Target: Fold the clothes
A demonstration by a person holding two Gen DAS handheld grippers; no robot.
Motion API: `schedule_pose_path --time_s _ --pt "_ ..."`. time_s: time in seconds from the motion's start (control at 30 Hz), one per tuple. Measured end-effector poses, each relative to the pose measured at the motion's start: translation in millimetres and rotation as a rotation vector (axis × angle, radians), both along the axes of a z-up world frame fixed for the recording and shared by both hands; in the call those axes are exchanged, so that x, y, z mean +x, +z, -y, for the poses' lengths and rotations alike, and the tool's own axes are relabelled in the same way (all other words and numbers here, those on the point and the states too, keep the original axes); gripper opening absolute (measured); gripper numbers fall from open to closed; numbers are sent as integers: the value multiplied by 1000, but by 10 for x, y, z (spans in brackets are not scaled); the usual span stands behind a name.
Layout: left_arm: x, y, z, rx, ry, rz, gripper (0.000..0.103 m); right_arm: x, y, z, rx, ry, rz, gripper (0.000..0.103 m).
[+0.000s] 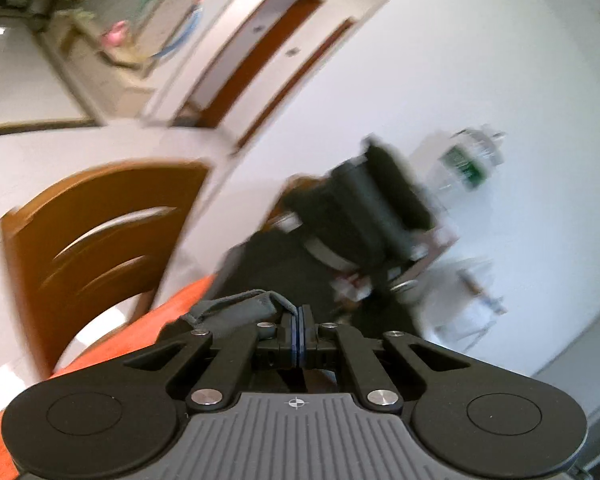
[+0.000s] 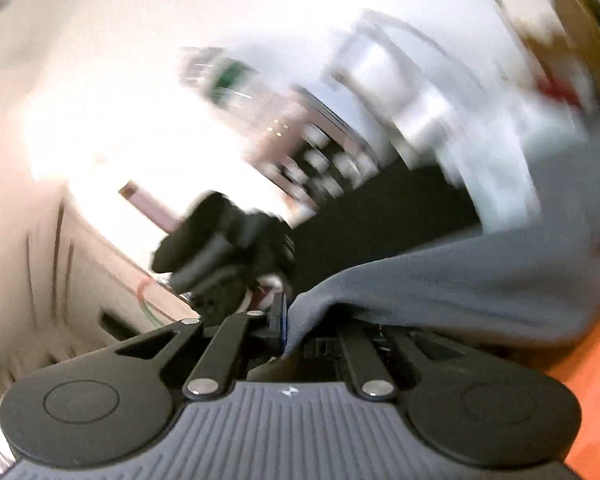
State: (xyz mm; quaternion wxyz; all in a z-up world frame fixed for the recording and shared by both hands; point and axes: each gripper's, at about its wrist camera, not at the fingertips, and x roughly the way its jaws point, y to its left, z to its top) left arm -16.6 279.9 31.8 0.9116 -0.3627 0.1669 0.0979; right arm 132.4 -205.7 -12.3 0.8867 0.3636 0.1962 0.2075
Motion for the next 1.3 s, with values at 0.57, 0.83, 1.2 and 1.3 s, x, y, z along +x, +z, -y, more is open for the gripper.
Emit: schedule_pose_path --time_s 0.57,0.83,1.2,1.3 --pt "1538 1373 168 60 -191 282 4 624 2037 392 -258 -73 292 6" --pt "1009 1155 110 107 -163 239 4 291 1871 327 -279 70 296 6" --pt "-369 -564 -65 44 -189 -183 4 -791 258 65 -353 151 -151 6" --pt "-688 -965 -125 23 -224 -287 4 -1243 -146 -11 -378 134 -255 6"
